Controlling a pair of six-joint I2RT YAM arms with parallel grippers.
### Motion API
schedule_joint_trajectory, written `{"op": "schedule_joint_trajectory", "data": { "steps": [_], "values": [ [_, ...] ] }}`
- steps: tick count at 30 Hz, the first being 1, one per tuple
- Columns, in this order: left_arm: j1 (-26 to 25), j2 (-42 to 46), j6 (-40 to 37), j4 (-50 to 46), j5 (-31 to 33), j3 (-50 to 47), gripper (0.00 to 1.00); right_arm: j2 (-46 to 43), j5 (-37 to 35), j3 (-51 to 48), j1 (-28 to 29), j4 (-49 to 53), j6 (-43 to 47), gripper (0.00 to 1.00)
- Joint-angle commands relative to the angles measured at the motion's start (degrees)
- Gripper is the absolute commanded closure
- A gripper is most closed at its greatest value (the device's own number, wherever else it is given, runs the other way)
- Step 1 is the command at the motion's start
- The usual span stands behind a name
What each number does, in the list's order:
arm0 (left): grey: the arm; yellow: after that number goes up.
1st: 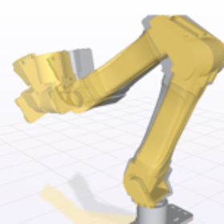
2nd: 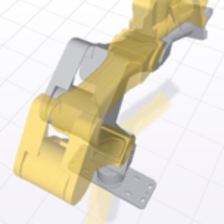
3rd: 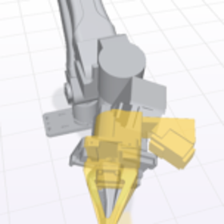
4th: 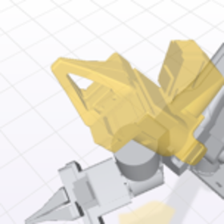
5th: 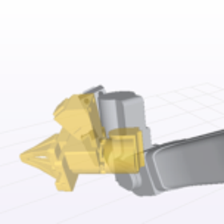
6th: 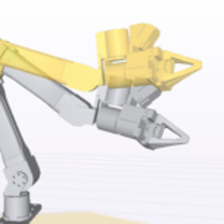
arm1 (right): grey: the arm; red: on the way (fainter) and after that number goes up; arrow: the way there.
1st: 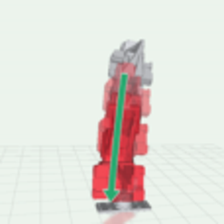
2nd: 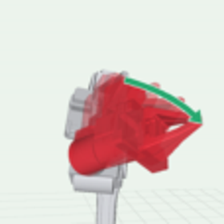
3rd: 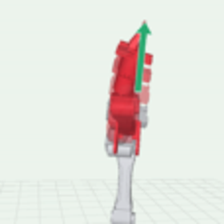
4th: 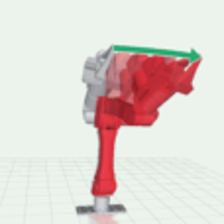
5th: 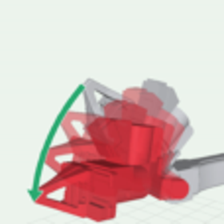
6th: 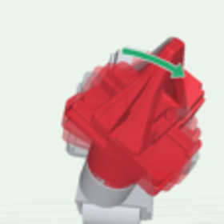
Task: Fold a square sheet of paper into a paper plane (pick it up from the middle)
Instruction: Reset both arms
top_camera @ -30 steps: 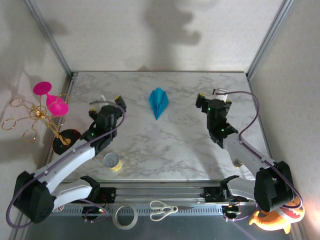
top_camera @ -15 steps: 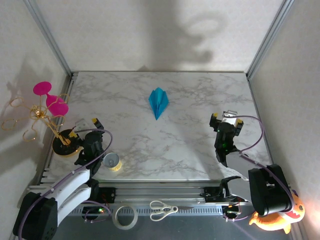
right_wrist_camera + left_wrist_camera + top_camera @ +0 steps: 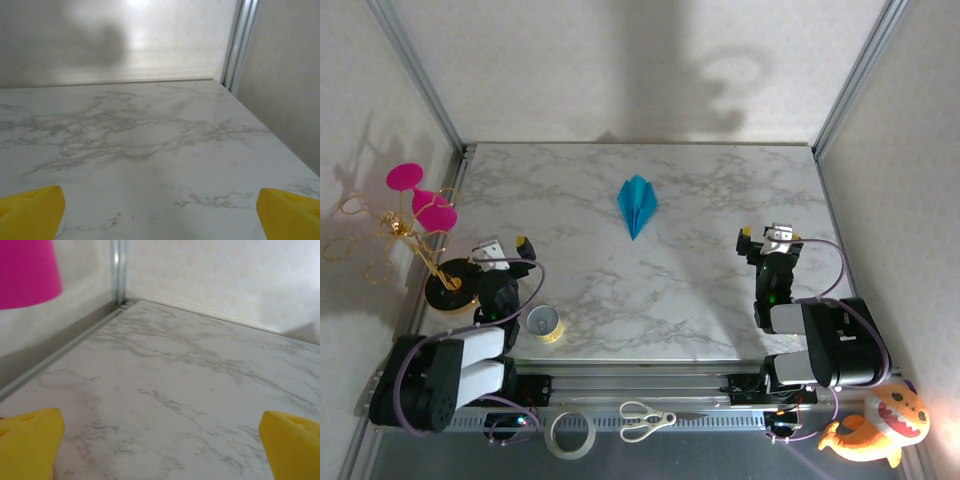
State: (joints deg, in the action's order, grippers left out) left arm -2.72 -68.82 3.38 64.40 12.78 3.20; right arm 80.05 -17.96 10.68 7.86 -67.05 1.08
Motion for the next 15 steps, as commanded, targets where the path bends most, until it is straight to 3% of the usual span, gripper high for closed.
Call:
{"op": "schedule_joint_trajectory", "data": {
  "steps": [1, 7, 10, 15],
  "values": [
    [1.36, -3.10, -1.26, 8.86, -10.20, 1.49, 0.00, 2.81, 4.97, -0.83, -1.28, -7.88, 1.35, 0.01],
    [2.71, -6.87, -0.73, 4.67, -16.23, 5.81, 0.00, 5.72, 8.79, -0.94, -3.37, -10.11, 0.25, 0.01],
    [2.79, -10.67, 0.11, 11.41, -18.98, 4.99, 0.00, 8.19, 9.75, -1.19, -4.12, -12.59, -0.37, 0.01],
    [2.81, -15.02, 0.13, 10.98, -18.30, 7.14, 0.01, 8.78, 9.48, -1.04, -4.25, -12.83, -0.53, 0.01]
  ]
}}
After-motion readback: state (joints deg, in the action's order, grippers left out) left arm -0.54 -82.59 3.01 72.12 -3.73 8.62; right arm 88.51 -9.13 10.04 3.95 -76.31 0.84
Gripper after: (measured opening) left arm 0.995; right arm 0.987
